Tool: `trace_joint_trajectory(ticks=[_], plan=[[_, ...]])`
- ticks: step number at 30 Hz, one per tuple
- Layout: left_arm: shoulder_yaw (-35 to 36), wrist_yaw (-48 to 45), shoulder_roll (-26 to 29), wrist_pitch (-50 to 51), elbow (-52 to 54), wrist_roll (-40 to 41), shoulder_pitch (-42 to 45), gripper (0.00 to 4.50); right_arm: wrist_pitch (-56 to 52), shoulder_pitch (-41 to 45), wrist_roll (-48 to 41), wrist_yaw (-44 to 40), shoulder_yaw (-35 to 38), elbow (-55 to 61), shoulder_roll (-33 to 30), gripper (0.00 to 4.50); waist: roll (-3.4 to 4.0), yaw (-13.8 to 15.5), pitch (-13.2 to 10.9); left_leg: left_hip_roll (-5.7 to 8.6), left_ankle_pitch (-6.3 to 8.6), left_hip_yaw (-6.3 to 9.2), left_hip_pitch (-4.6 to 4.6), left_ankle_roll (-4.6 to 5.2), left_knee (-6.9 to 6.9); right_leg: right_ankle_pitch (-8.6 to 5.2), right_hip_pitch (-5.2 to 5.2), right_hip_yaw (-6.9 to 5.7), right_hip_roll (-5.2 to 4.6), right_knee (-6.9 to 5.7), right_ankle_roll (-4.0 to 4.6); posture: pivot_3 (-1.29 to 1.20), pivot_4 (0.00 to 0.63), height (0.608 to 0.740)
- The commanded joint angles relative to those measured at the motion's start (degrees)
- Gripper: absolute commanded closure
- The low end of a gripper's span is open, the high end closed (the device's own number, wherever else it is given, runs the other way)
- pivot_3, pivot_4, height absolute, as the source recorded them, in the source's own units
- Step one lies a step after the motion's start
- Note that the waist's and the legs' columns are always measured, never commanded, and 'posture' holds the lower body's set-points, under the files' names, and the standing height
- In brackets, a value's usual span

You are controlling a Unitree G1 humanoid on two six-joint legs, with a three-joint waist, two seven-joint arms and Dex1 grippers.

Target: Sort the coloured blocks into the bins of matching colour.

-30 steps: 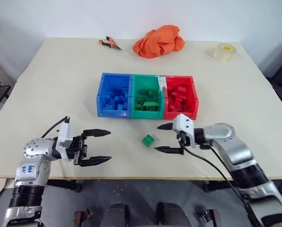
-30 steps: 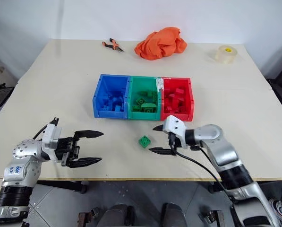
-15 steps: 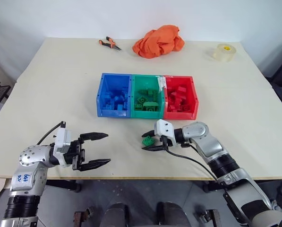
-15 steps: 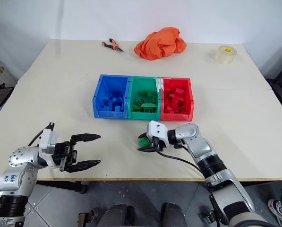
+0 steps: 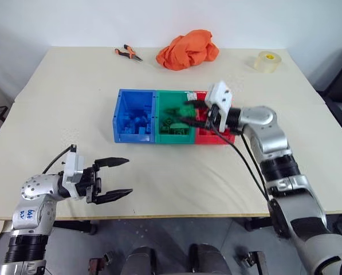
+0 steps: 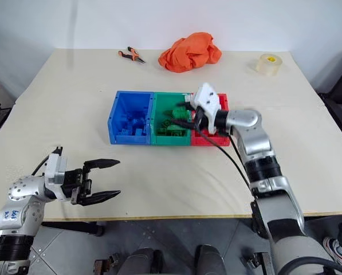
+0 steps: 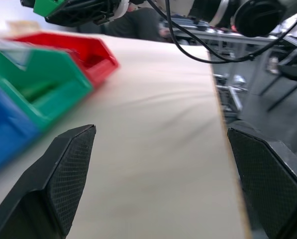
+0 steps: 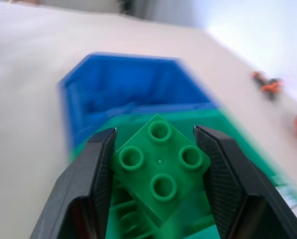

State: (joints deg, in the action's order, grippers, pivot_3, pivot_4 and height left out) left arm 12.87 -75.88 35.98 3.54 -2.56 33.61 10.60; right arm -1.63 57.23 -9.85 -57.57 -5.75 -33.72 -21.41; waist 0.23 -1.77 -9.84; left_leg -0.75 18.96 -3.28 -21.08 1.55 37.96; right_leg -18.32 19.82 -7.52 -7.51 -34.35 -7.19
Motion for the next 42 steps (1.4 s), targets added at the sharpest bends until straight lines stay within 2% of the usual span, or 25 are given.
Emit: trace_joint_trajectory(ticks=[1, 8, 12, 16, 21, 26, 33, 38, 42], plan=[[1.8, 2.69, -1.58, -0.93, -0.45, 1.47, 2.27, 0.0, 5.0, 4.47, 2.43, 3.73, 1.06, -8.17, 1.27, 2.4, 0.0, 0.04, 0.0, 0.02, 0.0, 0.0, 0.0, 0.0, 0.01, 0.0, 0.02, 0.0, -0.01, -0.05, 0.0, 0.0, 0.15, 0.74], [1.13, 4.97, -3.64, -1.77, -0.72, 0.47, 4.71, 0.0, 11.62, 9.53, 4.13, 6.33, 1.82, -19.27, 3.43, 0.03, -0.01, -0.18, 0.0, 0.06, -0.01, 0.01, -0.01, 0.01, 0.01, 0.0, 0.08, -0.03, 0.0, -0.2, 0.0, 0.0, 0.15, 0.74], [1.01, 4.59, -3.47, -1.56, -0.42, 0.79, 4.46, 0.0, 13.01, 9.9, 4.49, 5.63, 2.3, -20.22, 2.76, 0.03, 0.0, -0.19, 0.0, 0.05, -0.01, 0.01, -0.02, 0.01, 0.01, 0.0, 0.09, -0.03, 0.01, -0.21, 0.0, 0.0, 0.15, 0.74], [1.41, 6.65, -2.41, 0.23, -0.94, -0.08, 4.66, 0.0, 12.12, 7.06, 3.02, -0.93, 2.43, -15.25, -0.26, 0.03, 0.0, 0.01, 0.0, 0.05, -0.01, 0.0, -0.03, 0.01, 0.01, 0.0, 0.1, -0.01, 0.0, -0.21, 0.0, 0.0, 0.15, 0.74], [2.49, 15.01, 0.19, 7.01, 0.01, -1.89, 4.42, 0.0, 6.9, -4.66, -2.66, -16.49, 2.83, 1.15, -9.93, 0.03, -0.02, 0.52, 0.0, 0.12, 0.0, 0.4, -0.04, 0.02, 0.05, 0.01, -0.12, 0.07, -0.03, -0.15, -0.01, 0.0, 0.15, 0.74], [4.92, 20.46, 1.01, 8.4, 1.89, -2.0, 3.32, 0.0, 1.12, -15.67, -7.6, -23.2, 6.12, 12.19, -20.22, 0.03, 0.04, 0.33, -0.04, 0.13, 0.0, 0.44, -0.08, 0.03, 0.02, 0.01, -0.23, 0.05, -0.05, 0.17, -0.02, 0.0, 0.15, 0.74], [8.52, 19.61, 2.55, 5.55, 4.48, -1.31, -1.6, 0.0, 0.14, -28.67, -11.77, -24.3, 15.65, 14.32, -29.99, 0.03, 0.04, 0.38, -0.04, -0.01, 0.0, 0.23, -0.03, -0.03, -0.03, 0.01, -0.31, 0.03, -0.04, 0.47, -0.01, 0.0, 0.15, 0.74], [11.64, 16.65, 5.54, 5.03, 2.16, -0.53, -2.4, 0.0, -1.3, -31.11, -12.42, -21.0, 17.9, 15.77, -30.32, 0.03, 0.05, 0.28, -0.04, -0.07, 0.0, 0.02, 0.02, -0.04, -0.01, 0.01, -0.3, 0.01, -0.06, 0.53, -0.01, 0.0, 0.15, 0.74], [10.75, 14.93, 6.57, 4.42, 0.44, -1.4, -1.05, 0.0, -1.45, -30.37, -12.2, -19.51, 17.32, 14.91, -29.5, 0.03, 0.09, 0.33, -0.06, -0.06, 0.0, -0.04, 0.02, -0.04, -0.03, 0.01, -0.24, 0.03, -0.1, 0.51, -0.01, 0.0, 0.15, 0.74]])
